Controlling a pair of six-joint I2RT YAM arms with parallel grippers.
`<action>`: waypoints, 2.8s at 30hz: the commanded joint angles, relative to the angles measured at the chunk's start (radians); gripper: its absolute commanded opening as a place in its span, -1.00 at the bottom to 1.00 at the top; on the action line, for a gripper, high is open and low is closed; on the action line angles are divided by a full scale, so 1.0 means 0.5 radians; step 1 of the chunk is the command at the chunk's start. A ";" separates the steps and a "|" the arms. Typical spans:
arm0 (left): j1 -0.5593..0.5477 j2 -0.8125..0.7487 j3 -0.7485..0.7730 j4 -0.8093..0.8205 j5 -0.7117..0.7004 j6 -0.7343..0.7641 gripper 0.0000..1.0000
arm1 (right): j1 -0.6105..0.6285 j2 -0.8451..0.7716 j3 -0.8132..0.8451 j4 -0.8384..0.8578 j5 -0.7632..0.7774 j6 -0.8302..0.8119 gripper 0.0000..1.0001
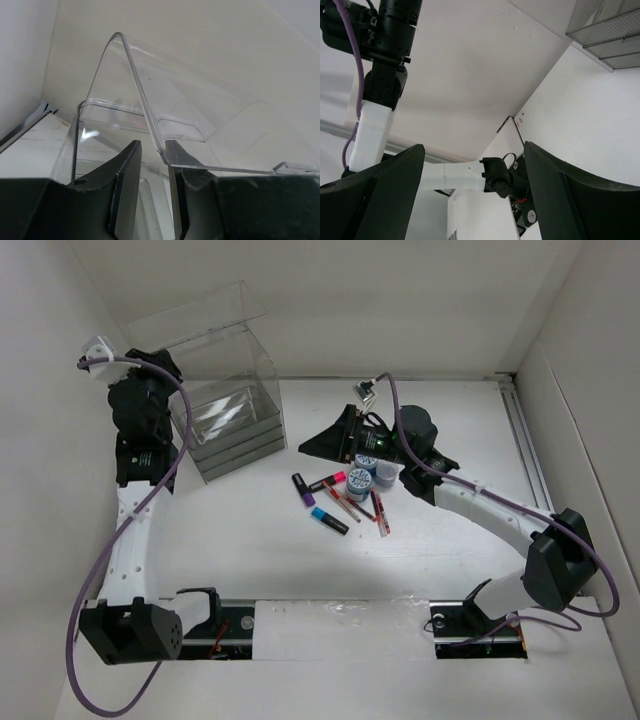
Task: Sort the stationery into containers
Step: Open the drawer
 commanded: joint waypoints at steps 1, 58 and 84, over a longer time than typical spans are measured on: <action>0.020 0.008 0.179 0.045 -0.016 0.058 -0.51 | 0.025 -0.030 0.004 0.023 0.007 -0.055 0.72; 0.235 0.754 0.882 -0.213 0.116 0.021 0.49 | 0.025 0.181 0.078 -0.050 0.025 -0.128 0.72; 0.158 0.060 0.266 -0.154 0.156 -0.227 -0.05 | 0.025 -0.067 0.081 -0.264 0.194 -0.183 -0.20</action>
